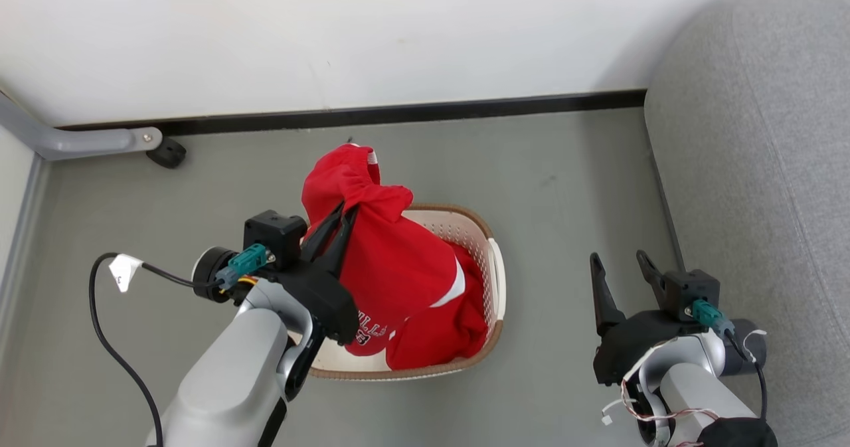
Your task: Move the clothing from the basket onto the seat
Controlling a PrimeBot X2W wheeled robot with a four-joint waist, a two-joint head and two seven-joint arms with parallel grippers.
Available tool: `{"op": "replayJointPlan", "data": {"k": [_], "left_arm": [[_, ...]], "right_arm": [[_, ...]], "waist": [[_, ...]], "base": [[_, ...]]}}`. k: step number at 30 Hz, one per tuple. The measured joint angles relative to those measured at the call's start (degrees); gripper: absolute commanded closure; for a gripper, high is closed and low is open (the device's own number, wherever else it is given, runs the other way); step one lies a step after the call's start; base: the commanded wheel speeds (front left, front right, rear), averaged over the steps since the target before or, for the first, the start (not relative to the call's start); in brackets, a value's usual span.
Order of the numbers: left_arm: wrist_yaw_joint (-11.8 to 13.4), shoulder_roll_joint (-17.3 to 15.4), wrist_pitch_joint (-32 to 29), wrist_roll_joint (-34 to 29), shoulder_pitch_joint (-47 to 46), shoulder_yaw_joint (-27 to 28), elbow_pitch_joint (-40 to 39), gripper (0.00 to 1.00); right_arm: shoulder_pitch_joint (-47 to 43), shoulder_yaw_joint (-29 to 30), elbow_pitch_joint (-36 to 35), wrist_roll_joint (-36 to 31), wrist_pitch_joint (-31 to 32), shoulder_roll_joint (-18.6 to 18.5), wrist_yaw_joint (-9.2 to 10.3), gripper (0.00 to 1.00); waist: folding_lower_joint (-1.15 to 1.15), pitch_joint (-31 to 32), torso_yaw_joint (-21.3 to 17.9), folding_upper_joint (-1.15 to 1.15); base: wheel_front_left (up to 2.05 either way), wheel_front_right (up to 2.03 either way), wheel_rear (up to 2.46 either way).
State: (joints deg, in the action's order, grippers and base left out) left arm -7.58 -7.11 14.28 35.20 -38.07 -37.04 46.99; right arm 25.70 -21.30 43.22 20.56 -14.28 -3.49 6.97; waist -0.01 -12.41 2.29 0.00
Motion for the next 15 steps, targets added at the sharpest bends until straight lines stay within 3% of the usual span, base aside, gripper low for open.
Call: {"op": "replayJointPlan", "data": {"k": [15], "left_arm": [[0.6,-3.3,0.0,1.1,0.7,5.7,-11.1,1.00]], "right_arm": [[-1.6,-0.5,0.1,0.0,0.0,0.0,-1.53,0.00]], "waist": [[0.00,4.4,1.6,0.00]], "base": [[0.00,0.00,0.00]]}}
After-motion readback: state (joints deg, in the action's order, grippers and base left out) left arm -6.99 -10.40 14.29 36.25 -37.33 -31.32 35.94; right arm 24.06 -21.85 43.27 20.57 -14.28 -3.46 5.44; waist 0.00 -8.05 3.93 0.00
